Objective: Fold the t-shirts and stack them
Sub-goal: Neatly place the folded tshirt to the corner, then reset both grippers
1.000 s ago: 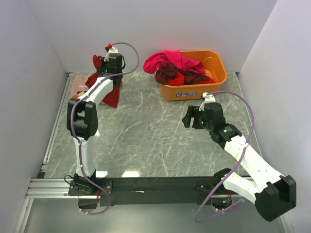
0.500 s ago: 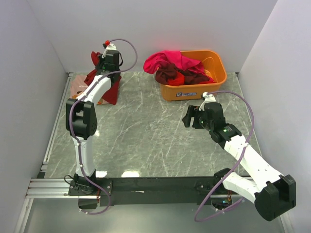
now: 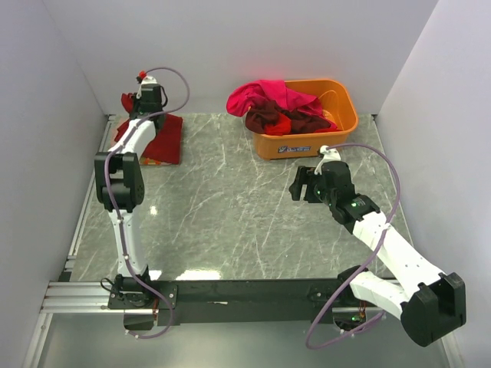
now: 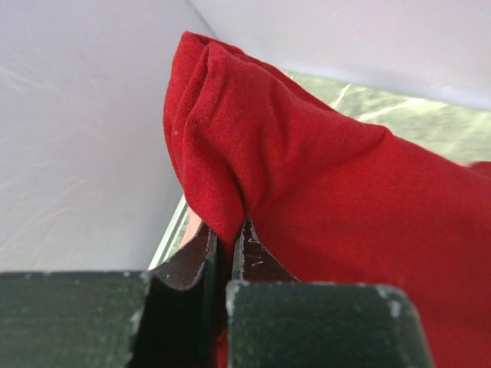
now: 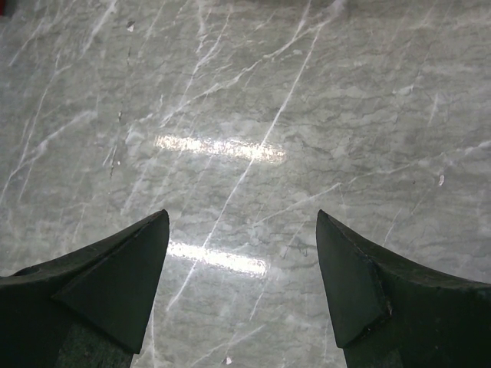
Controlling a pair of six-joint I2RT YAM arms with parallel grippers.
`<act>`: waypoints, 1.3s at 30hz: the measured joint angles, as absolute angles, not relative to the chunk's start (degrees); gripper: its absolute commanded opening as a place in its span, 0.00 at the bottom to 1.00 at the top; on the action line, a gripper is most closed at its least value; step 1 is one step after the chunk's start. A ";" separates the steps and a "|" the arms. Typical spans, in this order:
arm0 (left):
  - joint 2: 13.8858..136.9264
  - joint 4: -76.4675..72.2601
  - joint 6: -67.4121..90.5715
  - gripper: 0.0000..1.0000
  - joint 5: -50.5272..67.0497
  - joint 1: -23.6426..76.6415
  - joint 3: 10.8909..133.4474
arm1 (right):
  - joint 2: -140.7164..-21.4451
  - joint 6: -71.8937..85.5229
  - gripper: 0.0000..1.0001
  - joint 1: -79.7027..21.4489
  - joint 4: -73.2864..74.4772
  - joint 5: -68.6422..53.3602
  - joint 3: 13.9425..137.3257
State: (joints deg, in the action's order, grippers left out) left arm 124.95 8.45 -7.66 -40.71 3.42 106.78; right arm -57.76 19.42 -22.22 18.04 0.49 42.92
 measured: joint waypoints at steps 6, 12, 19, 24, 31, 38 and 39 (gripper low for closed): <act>131.22 9.80 -7.11 0.03 -39.70 0.58 110.83 | -58.78 19.84 0.83 -22.22 18.48 1.08 43.07; 132.49 11.86 -4.36 0.48 -38.20 -2.13 111.55 | -59.40 20.12 0.84 -22.20 19.97 2.15 44.29; 132.03 13.78 0.86 0.99 -38.41 -5.32 111.87 | -59.64 20.71 0.84 -22.15 20.75 2.42 46.15; 127.13 19.44 8.29 1.00 -36.25 -5.54 111.87 | -58.17 21.19 0.84 -22.09 21.32 2.70 46.15; 109.06 22.26 23.88 1.00 -23.55 -4.58 105.47 | -54.15 22.24 0.85 -22.09 20.99 3.60 45.41; 83.29 17.26 35.03 0.99 -19.16 7.49 77.38 | -48.36 23.18 0.86 -22.06 18.48 3.20 40.99; 80.86 14.94 36.29 0.99 -19.09 10.66 73.38 | -47.81 23.38 0.86 -22.06 18.44 3.25 40.51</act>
State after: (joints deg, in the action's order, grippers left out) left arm 80.86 14.94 36.29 -19.09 10.66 73.38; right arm -47.81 23.38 -22.06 18.44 3.25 40.51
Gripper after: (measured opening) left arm 0.995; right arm 0.853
